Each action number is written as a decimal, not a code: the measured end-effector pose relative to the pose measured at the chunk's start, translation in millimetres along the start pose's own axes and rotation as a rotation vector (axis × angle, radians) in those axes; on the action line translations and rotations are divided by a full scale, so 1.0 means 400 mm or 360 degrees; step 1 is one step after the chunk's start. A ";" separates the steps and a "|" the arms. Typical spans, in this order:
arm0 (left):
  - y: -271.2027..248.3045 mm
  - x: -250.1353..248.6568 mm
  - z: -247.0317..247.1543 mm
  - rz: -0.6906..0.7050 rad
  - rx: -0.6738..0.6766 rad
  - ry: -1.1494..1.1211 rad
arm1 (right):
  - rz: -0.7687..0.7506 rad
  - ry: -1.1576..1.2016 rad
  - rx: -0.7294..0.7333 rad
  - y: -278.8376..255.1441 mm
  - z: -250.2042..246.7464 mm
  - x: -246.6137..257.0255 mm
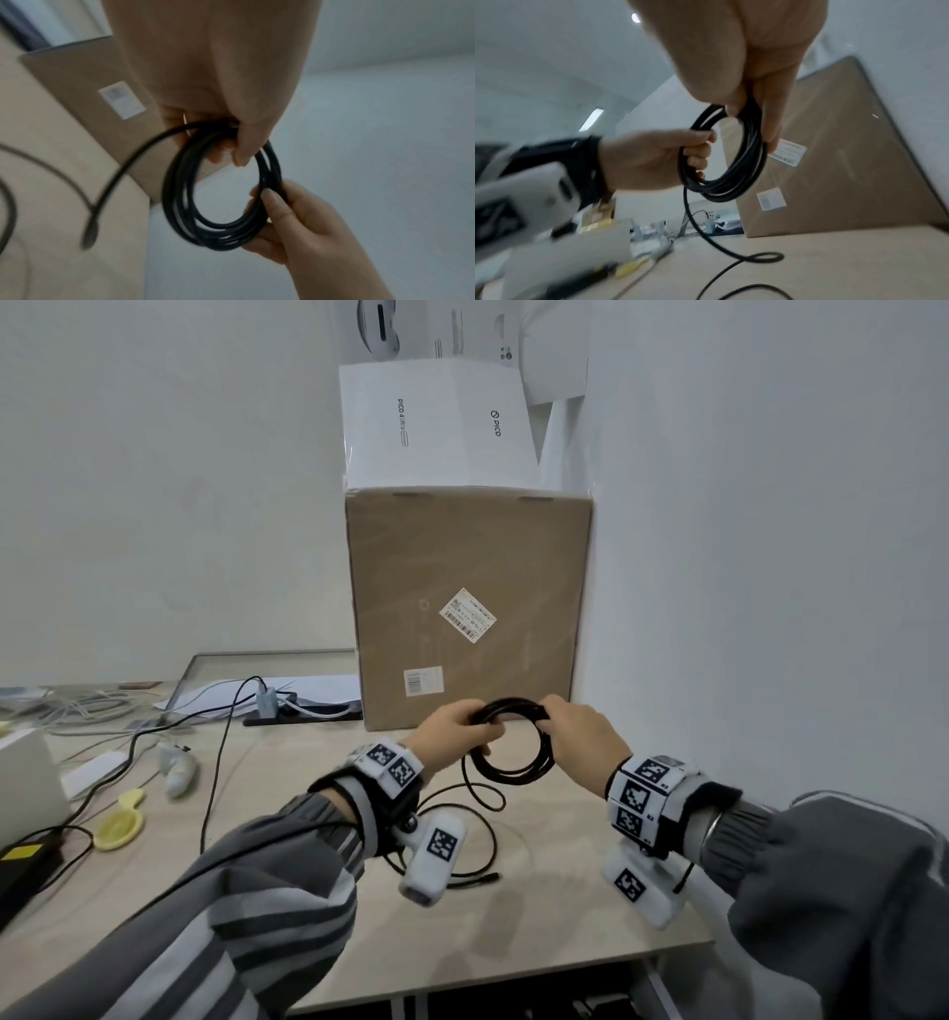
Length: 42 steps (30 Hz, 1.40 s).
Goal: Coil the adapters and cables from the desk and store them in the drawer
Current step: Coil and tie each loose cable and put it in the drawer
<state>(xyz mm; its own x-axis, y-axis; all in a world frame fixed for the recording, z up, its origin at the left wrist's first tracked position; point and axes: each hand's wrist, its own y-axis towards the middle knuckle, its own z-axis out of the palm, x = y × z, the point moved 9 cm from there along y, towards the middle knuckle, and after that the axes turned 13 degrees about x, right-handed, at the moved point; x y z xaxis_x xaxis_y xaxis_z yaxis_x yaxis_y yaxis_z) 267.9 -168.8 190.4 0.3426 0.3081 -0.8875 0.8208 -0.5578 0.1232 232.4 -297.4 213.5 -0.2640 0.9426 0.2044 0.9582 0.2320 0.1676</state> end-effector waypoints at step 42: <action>0.041 0.070 0.114 -0.0073 0.0260 -0.0795 | 0.0309 0.2879 -0.0467 0.006 0.142 -0.097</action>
<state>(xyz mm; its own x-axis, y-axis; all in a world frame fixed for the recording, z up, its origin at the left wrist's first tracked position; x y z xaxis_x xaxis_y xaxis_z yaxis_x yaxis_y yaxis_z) 270.1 -204.4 147.4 0.0159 -0.0477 -0.9987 0.7340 -0.6777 0.0440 251.1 -319.7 151.4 -0.1371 -0.4773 0.8680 0.9906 -0.0664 0.1200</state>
